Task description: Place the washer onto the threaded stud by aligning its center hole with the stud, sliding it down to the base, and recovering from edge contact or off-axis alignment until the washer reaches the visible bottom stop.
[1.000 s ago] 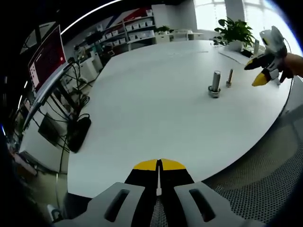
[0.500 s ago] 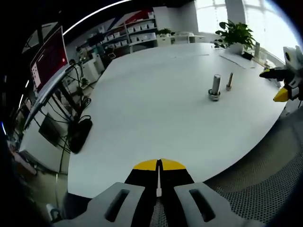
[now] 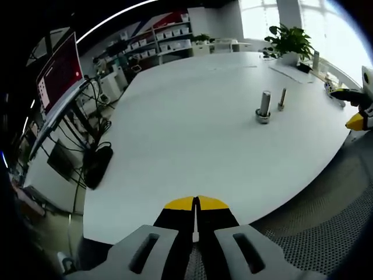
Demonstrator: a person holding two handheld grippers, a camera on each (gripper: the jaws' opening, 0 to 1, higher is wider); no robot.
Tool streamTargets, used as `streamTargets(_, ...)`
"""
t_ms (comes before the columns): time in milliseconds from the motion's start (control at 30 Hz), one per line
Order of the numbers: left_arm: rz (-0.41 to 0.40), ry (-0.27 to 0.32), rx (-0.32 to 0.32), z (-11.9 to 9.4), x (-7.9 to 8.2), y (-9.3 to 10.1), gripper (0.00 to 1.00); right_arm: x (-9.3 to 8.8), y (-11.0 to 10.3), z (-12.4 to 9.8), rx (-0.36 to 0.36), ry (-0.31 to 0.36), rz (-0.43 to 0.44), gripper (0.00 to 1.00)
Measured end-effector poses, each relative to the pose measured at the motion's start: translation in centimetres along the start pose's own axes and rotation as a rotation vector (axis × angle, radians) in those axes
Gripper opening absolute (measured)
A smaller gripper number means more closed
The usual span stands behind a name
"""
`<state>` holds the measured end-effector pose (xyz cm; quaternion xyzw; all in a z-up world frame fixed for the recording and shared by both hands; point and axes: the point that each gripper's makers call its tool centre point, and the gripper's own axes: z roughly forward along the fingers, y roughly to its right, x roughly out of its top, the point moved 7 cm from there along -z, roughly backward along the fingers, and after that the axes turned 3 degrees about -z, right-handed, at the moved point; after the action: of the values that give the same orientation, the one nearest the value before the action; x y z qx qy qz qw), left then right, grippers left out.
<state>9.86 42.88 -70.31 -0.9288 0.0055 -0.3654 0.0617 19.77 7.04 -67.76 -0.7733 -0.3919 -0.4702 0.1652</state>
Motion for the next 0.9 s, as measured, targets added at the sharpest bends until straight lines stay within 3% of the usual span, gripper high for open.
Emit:
streamTargets(400, 0.011, -0.007, -0.007, 0.0, 0.0, 0.2, 0.0, -1.6, -0.3, 0.5, 0.022, -0.005, 0.127, 0.87)
streamTargets(500, 0.007, -0.005, -0.009, 0.0, 0.0, 0.2, 0.0, -1.5, -0.5, 0.3, 0.02, -0.007, 0.107, 0.86)
streamTargets(600, -0.006, 0.011, -0.017, -0.1, 0.1, 0.2, 0.0, -1.5, -0.4, 0.5, 0.023, -0.008, 0.121, 0.85)
streamTargets(667, -0.05, 0.073, -0.065, -0.2, 0.8, 0.6, 0.0, -1.6, -0.4, 0.5, 0.024, -0.014, 0.126, 0.84)
streamTargets(700, -0.05, 0.091, -0.053, -0.4, 0.9, 0.3, 0.0, -1.7, -0.4, 0.5, 0.025, -0.019, 0.128, 0.84)
streamTargets(767, -0.059, 0.067, -0.059, -0.3, 0.6, 0.3, 0.0, -1.7, -0.4, 0.6, 0.029, -0.02, 0.133, 0.83)
streamTargets(900, -0.059, 0.075, -0.06, -0.3, 0.7, 0.4, 0.0, -1.8, -0.4, 0.6, 0.028, -0.023, 0.147, 0.83)
